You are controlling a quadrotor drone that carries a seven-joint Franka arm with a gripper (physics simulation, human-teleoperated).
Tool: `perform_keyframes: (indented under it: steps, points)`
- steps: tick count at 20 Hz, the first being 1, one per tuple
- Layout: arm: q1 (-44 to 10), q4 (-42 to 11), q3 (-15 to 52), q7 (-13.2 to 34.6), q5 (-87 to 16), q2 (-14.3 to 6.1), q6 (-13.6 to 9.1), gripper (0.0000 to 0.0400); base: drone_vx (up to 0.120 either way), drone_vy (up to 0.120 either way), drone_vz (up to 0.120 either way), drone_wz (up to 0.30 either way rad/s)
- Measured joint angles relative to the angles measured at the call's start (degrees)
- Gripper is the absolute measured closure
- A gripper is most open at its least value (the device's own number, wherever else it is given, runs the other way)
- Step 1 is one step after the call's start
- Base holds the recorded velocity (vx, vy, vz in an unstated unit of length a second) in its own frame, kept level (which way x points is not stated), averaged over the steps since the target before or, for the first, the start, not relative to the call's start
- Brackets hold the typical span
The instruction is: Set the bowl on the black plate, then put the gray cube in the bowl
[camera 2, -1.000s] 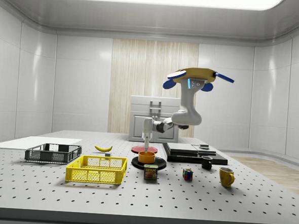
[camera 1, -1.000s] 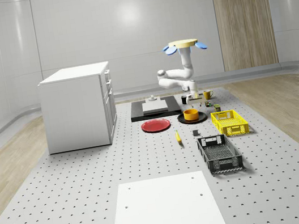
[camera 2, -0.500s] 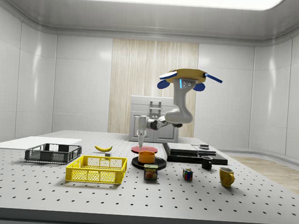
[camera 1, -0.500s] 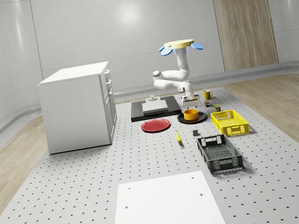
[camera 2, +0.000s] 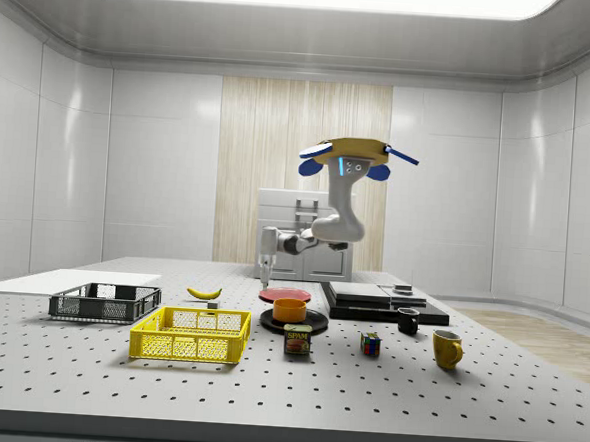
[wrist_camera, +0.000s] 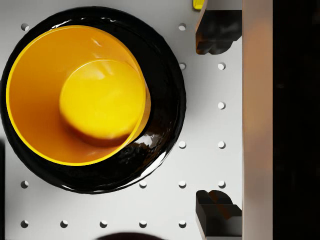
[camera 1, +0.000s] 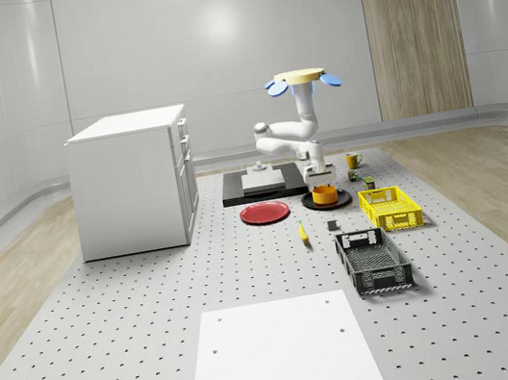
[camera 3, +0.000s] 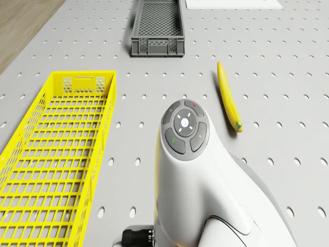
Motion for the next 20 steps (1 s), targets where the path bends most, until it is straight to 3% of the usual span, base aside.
perform_keyframes:
  steps: [9, 12, 17, 20]
  points:
    - [0.0, 0.0, 0.0, 0.0, 0.0, 0.0, 0.0, 0.0, 0.12, 0.0, -0.093, 0.0]
    - [0.0, 0.0, 0.0, 0.0, 0.0, 0.1, -0.1, 0.0, 0.12, 0.0, 0.0, 0.0]
    - [0.0, 0.0, 0.0, 0.0, 0.0, 0.1, -0.1, 0.0, 0.12, 0.0, -0.112, 0.0]
    - [0.0, 0.0, 0.0, 0.0, 0.0, 0.1, -0.1, 0.0, 0.12, 0.0, 0.0, 0.0]
